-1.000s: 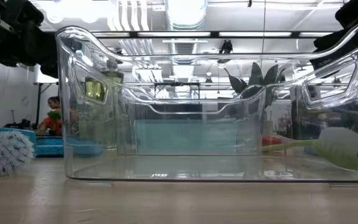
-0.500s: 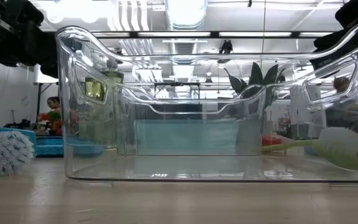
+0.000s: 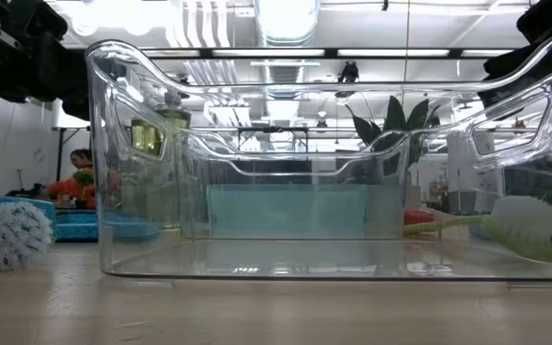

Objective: Pick & Place Kitchen Sink Supplies

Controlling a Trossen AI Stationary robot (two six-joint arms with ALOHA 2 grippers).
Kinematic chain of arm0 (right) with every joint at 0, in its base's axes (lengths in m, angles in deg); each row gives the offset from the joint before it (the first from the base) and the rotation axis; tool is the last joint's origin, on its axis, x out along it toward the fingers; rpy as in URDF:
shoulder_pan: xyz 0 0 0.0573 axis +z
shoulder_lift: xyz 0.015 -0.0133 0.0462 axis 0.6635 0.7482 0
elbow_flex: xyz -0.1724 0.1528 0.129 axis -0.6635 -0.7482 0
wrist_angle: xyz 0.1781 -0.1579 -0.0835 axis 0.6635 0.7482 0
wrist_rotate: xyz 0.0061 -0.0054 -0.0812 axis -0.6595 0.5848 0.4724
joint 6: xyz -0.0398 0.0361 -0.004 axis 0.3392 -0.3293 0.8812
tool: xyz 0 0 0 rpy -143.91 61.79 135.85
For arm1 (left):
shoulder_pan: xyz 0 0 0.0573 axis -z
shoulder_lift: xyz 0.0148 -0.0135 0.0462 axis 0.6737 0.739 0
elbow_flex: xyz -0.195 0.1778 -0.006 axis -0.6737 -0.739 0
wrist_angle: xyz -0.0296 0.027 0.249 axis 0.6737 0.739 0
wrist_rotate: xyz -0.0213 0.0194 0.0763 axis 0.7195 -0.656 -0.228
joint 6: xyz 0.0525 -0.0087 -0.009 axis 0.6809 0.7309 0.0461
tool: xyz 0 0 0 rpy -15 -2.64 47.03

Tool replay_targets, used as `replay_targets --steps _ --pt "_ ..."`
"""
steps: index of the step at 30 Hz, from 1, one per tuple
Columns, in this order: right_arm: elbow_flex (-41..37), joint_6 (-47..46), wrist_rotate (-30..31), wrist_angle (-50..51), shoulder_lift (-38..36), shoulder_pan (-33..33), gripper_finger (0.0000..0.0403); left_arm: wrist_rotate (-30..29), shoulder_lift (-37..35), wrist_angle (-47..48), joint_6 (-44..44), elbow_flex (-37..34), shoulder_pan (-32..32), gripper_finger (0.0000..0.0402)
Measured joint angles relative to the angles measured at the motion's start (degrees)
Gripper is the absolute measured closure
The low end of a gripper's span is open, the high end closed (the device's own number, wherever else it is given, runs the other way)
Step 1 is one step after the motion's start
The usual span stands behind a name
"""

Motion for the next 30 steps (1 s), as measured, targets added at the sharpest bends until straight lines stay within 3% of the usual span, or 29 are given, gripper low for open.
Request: replay_targets --steps 13,17,24,30 --pt "0.00 -0.05 0.00 -0.34 0.02 0.02 0.0394 0.00 0.00 0.00 -0.02 0.01 0.01 0.0401" --pt "-0.02 -5.63 0.00 -1.57 0.02 0.00 0.0394 0.00 -0.01 0.00 0.00 -0.01 -0.01 0.0401" --pt "-0.02 -8.34 0.00 -12.00 0.02 0.01 0.0394 0.01 0.00 0.00 0.00 0.01 0.01 0.0401" --pt "-0.02 -18.22 -0.16 -21.72 0.00 0.02 0.0394 -0.01 -0.01 0.01 0.00 0.01 0.01 0.0401"
